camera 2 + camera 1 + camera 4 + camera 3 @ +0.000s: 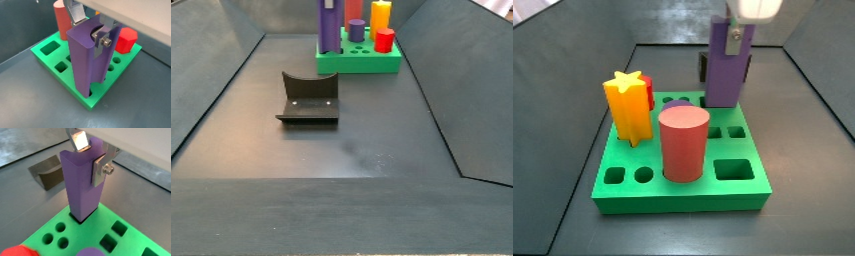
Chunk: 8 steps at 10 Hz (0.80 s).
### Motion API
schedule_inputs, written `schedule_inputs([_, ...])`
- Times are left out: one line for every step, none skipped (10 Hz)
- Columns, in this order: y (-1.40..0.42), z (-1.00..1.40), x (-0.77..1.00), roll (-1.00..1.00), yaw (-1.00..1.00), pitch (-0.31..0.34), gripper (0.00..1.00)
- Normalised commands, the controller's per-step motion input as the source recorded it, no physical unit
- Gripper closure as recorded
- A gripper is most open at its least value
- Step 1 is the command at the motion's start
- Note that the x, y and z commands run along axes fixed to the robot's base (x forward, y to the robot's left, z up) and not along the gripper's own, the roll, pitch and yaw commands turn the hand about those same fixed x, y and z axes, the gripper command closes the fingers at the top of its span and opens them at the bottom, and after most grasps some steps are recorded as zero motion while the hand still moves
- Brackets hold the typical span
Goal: Pick up the arch object. Move up. Move to above the board. Insert the arch object.
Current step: Insert the arch object.
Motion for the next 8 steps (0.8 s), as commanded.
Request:
schedule_inputs([-0.05, -0.17, -0.31, 0.0, 0.32, 0.076, 1.0])
schedule_inputs([-0.01, -0.1, -0.16, 0.0, 0.24, 0.05, 1.0])
schedule_inputs([0.0, -0.22, 0.0, 0.0, 0.07, 0.027, 1.0])
schedule_inputs([0.0, -0.35, 0.04, 0.0, 0.17, 0.011, 1.0])
schedule_inputs([0.0, -0.41, 0.09, 0.0, 0.13, 0.007, 1.0])
schedule_inputs([0.02, -0.49, 0.13, 0.0, 0.0, 0.0, 1.0])
schedule_inputs([0.09, -0.53, 0.05, -0.07, -0.09, -0.02, 1.0])
schedule_inputs([0.11, -0.35, 0.05, -0.08, -0.13, -0.023, 1.0])
